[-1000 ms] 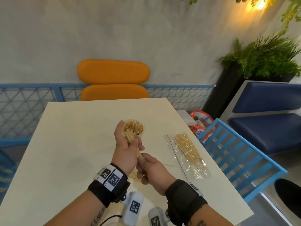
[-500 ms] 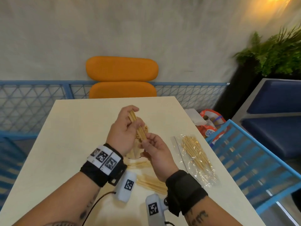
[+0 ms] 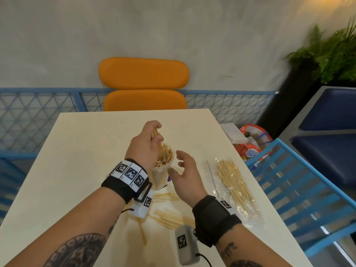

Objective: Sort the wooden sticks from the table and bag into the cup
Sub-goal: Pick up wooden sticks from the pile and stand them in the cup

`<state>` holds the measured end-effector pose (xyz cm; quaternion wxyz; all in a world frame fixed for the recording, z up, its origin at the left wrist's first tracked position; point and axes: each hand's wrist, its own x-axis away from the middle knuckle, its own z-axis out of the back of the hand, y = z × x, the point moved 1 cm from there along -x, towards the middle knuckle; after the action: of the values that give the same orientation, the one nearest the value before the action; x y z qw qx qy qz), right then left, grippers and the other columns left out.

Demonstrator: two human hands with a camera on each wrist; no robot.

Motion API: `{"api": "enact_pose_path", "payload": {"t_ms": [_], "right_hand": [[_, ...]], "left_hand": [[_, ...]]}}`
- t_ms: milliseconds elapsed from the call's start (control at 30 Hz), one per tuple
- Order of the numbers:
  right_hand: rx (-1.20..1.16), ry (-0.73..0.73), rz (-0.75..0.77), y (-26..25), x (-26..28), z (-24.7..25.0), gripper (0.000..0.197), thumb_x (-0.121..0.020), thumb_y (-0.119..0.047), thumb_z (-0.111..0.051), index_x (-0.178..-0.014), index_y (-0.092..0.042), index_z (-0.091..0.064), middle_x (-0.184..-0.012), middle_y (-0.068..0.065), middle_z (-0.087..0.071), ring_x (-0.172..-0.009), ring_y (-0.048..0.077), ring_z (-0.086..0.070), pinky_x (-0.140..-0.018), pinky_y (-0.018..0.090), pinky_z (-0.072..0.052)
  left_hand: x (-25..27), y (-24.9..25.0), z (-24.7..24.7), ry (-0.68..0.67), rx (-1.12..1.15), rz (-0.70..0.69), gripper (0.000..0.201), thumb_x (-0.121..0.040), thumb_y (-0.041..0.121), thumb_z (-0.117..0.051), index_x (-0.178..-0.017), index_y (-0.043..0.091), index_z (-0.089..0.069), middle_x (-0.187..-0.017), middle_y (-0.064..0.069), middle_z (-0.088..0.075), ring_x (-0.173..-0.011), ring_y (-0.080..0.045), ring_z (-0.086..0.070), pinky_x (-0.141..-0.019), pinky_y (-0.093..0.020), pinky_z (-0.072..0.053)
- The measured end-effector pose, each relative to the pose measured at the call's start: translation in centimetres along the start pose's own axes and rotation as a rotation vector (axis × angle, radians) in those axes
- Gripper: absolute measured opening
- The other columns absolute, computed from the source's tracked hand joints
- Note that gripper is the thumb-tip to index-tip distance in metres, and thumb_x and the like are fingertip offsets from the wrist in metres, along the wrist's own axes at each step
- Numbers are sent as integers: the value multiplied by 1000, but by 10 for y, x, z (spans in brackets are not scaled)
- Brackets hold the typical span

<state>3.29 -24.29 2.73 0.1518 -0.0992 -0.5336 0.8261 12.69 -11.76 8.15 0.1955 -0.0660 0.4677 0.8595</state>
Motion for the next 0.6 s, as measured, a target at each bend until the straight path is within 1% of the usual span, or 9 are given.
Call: {"api": "enact_pose_path", "payload": {"t_ms": [100,167,200,267,333,400,433,500,600], "right_hand": [[69,-81,45,0,-4,-5,70,-93,-20,-62,-153,-25,-28,-151,-9,-30,-141,9,-31,-117,34,-33],[130,-140,90,-1,-6,-9,80,-91,-20,-64,-157,-21,-20,-159,-5,-21,-147,8,-18,-122,31,-22],[156,-166,105,-1,-6,-11,83,-91,-19,-64,-159,-20,-15,-163,-5,-14,-150,7,-11,-123,28,-17],[186,-204,109,1,-7,-13,87,-92,-14,-59,-160,-21,-6,-166,-7,-2,-151,4,1,-121,21,-7],[177,-234,88,4,-9,-11,88,-92,-7,-53,-160,-23,0,-167,-10,5,-150,0,7,-123,23,-7],[168,-256,56,6,-10,-6,89,-90,-1,-47,-160,-26,2,-166,-14,7,-150,-2,8,-125,33,-13],[167,-256,45,6,-9,-3,88,-90,2,-44,-160,-26,1,-166,-14,7,-150,-2,7,-125,33,-11],[162,-208,32,8,-7,6,86,-88,6,-41,-160,-22,-3,-166,-11,1,-151,1,3,-123,24,-5],[173,-79,-15,20,-2,24,79,-86,11,-39,-158,-17,-20,-163,-3,-15,-151,8,-9,-116,15,-7]], "left_hand": [[1,-14,-10,-98,-37,27,19,-105,24,-41,-111,42,-42,-92,13,-70,-83,-17,-66,-77,-33,-54],[1,-21,-15,-141,-80,-54,17,-105,25,-39,-107,39,-47,-91,13,-69,-87,-18,-64,-84,-38,-53],[2,-24,-16,-155,-115,-99,18,-104,25,-39,-105,39,-51,-92,14,-69,-93,-18,-63,-91,-41,-49],[5,-29,-19,-178,-180,-137,25,-104,24,-40,-104,40,-60,-104,19,-68,-116,-15,-54,-109,-43,-34],[8,-33,-20,-190,-235,-132,29,-104,27,-43,-112,41,-66,-130,26,-58,-140,-11,-32,-117,-41,-15],[10,-36,-19,-239,-328,-120,32,-104,33,-41,-125,44,-63,-148,29,-39,-151,-10,-10,-122,-43,0],[11,-38,-18,-283,-370,-100,35,-104,36,-38,-131,46,-59,-153,30,-30,-152,-9,-2,-122,-44,6],[9,-38,-16,-358,-406,-61,39,-105,38,-33,-139,47,-51,-158,29,-21,-153,-8,6,-121,-47,13],[11,-34,-11,-397,-367,-68,44,-106,38,-28,-148,44,-38,-161,26,-16,-153,-8,8,-120,-50,18]]}}
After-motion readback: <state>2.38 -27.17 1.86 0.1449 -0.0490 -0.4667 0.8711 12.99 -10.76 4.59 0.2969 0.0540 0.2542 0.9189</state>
